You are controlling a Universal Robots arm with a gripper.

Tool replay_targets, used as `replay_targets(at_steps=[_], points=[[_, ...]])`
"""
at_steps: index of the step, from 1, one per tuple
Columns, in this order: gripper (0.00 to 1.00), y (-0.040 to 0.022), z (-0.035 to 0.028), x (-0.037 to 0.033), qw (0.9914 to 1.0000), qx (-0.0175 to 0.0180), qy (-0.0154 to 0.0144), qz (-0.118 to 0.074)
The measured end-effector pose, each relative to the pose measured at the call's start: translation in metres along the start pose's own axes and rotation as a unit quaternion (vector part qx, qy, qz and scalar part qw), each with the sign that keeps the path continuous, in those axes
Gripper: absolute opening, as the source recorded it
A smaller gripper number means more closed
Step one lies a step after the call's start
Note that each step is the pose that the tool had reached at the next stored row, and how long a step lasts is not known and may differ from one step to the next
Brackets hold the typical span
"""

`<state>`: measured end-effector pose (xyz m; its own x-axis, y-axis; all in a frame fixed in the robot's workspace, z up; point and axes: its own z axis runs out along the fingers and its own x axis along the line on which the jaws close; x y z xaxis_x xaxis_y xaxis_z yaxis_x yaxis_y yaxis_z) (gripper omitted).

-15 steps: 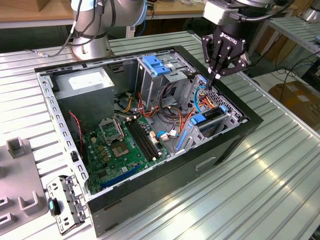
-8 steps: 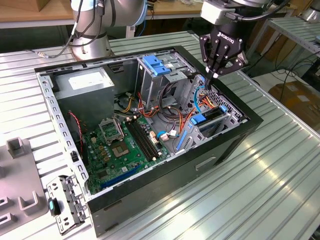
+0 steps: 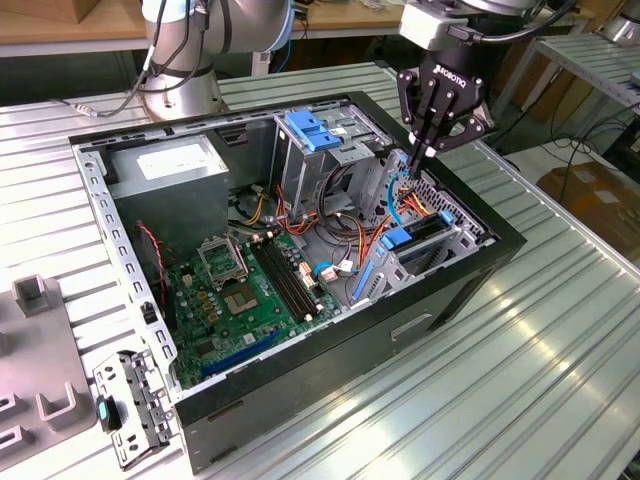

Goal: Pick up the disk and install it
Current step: 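Insert the second disk wire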

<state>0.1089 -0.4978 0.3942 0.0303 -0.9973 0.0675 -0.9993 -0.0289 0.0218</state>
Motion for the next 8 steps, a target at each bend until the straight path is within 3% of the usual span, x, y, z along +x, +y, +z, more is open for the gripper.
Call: replay_targets(at_steps=[1,3,4,5,7,8], points=[[0.18,-0.0013,-0.0003,-0.0032,0.99997,-0.0014,0.0072,0.000],[0.18,-0.0036,-0.0002,-0.0073,0.99990,-0.0048,0.0131,0.000],[0.18,-0.0052,0.0005,-0.0100,0.99986,-0.0071,0.0151,0.000],[0.18,-0.0055,0.0022,-0.0103,0.99985,-0.0081,0.0151,0.000],[0.18,-0.0056,0.0042,-0.0105,0.99983,-0.0086,0.0162,0.000],[0.18,-0.0057,0.0072,-0.0107,0.99979,-0.0090,0.0182,0.000]])
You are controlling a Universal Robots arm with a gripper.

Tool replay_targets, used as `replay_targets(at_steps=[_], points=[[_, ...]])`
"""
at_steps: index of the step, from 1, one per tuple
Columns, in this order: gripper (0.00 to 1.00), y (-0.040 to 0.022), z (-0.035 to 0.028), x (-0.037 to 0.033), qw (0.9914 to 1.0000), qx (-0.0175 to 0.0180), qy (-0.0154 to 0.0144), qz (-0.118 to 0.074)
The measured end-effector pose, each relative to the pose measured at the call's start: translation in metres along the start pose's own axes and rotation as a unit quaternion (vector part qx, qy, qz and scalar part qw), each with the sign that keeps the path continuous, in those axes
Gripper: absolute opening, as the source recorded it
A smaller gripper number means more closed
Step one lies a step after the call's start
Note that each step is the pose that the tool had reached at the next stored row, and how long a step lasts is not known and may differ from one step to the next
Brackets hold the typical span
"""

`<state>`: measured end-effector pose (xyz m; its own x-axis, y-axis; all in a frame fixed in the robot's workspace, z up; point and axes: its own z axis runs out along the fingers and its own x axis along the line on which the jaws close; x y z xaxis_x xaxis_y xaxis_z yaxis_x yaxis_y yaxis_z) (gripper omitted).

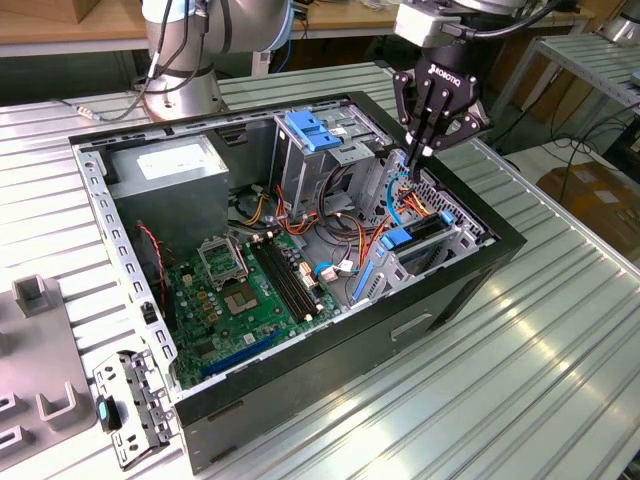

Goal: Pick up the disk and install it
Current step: 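Insert the second disk wire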

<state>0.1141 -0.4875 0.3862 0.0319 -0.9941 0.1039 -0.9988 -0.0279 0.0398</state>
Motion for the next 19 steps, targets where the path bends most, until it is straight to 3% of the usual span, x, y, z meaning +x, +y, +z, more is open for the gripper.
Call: replay_targets(at_steps=[2,3,4,5,6,7,8,9,12,13,15,17,19], points=[[0.18,-0.0001,0.0015,-0.0002,0.99999,-0.0011,0.0046,0.000],[0.18,-0.0001,0.0016,-0.0002,0.99994,-0.0016,0.0110,0.000],[0.18,-0.0001,0.0017,-0.0002,0.99982,-0.0020,0.0189,0.001],[0.18,-0.0004,0.0016,-0.0007,0.99924,-0.0031,0.0388,0.001],[0.18,-0.0007,0.0015,-0.0013,0.99878,-0.0037,0.0492,0.002],[0.18,-0.0009,0.0015,-0.0019,0.99849,-0.0042,0.0547,0.002],[0.18,-0.0012,0.0013,-0.0029,0.99836,-0.0054,0.0570,0.002],[0.18,-0.0016,0.0013,-0.0031,0.99835,-0.0069,0.0570,0.001],[0.19,-0.0019,0.0022,-0.0035,0.99833,-0.0071,0.0573,0.001],[0.25,-0.0019,0.0023,-0.0034,0.99826,-0.0072,0.0586,0.001],[0.25,-0.0019,0.0024,-0.0035,0.99805,-0.0073,0.0620,0.002],[0.25,-0.0019,0.0009,-0.0036,0.99794,-0.0075,0.0637,0.002],[0.25,-0.0019,-0.0014,-0.0047,0.99757,-0.0081,0.0692,0.002]])
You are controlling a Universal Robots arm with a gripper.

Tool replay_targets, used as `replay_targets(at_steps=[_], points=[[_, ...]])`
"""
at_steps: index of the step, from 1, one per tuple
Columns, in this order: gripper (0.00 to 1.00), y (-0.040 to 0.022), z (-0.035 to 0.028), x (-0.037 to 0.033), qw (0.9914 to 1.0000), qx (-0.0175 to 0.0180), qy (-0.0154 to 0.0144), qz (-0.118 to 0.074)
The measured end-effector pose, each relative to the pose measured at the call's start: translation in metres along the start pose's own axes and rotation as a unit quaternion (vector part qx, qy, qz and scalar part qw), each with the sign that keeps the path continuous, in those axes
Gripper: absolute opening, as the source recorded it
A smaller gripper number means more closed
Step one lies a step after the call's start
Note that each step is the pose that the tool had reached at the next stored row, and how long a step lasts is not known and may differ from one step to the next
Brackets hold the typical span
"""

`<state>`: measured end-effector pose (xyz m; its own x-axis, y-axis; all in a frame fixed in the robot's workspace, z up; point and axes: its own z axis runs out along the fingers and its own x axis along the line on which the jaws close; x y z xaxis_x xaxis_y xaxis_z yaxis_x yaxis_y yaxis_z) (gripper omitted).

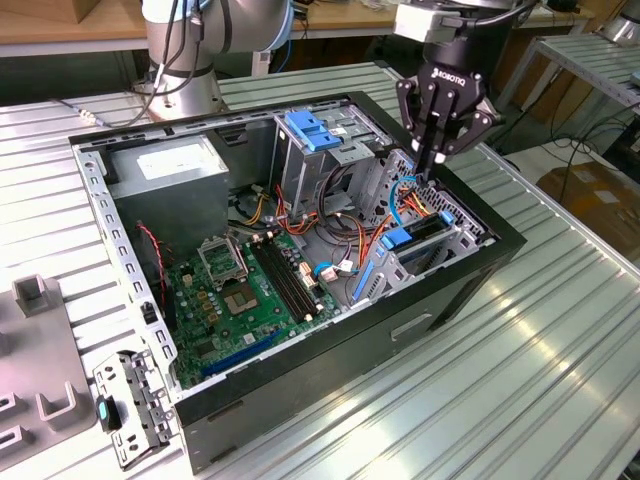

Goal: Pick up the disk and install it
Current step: 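Insert the second disk wire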

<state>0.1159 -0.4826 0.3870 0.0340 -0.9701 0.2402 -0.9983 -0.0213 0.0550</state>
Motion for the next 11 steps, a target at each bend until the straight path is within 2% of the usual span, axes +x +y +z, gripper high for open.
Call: replay_targets(at_steps=[2,5,11], points=[[0.25,-0.0003,-0.0004,-0.0012,0.99999,-0.0006,0.0040,0.000],[0.25,-0.0009,0.0001,-0.0027,0.99999,-0.0028,0.0040,0.000],[0.25,-0.0014,0.0076,-0.0047,0.99997,-0.0055,0.0044,-0.001]])
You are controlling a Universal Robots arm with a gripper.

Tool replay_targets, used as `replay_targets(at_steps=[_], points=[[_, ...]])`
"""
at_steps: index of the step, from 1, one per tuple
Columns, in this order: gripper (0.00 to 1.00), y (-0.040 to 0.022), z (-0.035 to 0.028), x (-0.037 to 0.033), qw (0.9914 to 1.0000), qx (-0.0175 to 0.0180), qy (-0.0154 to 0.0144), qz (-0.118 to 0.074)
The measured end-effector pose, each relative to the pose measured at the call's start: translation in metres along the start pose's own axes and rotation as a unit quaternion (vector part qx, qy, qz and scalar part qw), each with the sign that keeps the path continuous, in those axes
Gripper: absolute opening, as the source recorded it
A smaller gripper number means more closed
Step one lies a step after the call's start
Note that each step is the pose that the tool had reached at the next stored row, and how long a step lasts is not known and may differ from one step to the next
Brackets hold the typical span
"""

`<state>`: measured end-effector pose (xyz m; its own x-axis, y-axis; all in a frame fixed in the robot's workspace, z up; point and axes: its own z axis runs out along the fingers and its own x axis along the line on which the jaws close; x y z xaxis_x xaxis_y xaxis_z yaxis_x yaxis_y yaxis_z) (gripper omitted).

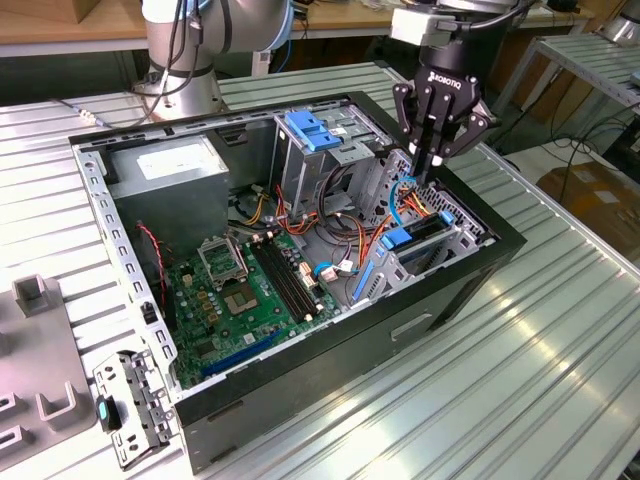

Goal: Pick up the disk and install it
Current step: 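Insert the second disk wire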

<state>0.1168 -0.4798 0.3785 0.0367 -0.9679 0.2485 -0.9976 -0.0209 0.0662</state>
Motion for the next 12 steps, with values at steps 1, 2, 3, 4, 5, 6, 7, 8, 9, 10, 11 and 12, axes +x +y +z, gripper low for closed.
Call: replay_targets(at_steps=[1,2,3,4,5,6,7,8,9,10,11,12], points=[[0.25,-0.0001,0.0009,-0.0002,1.00000,-0.0001,0.0005,0.000],[0.25,-0.0004,0.0019,-0.0005,1.00000,-0.0001,0.0013,0.000],[0.25,-0.0004,0.0019,-0.0005,1.00000,-0.0001,0.0015,0.000],[0.25,-0.0004,0.0019,-0.0005,1.00000,-0.0001,0.0015,0.000],[0.25,-0.0004,0.0020,-0.0005,1.00000,-0.0002,0.0015,0.000],[0.24,-0.0004,0.0021,-0.0005,1.00000,-0.0001,0.0014,0.000],[0.17,-0.0004,0.0021,-0.0005,1.00000,-0.0002,0.0013,0.000],[0.16,-0.0004,0.0021,-0.0005,1.00000,-0.0001,0.0014,0.000],[0.16,-0.0004,0.0021,-0.0005,1.00000,-0.0001,0.0013,0.000],[0.16,-0.0004,0.0022,-0.0005,1.00000,-0.0002,0.0013,0.000],[0.16,-0.0004,0.0024,0.0001,1.00000,-0.0001,0.0012,0.000],[0.16,-0.0004,0.0026,0.0010,1.00000,-0.0002,0.0013,0.000]])
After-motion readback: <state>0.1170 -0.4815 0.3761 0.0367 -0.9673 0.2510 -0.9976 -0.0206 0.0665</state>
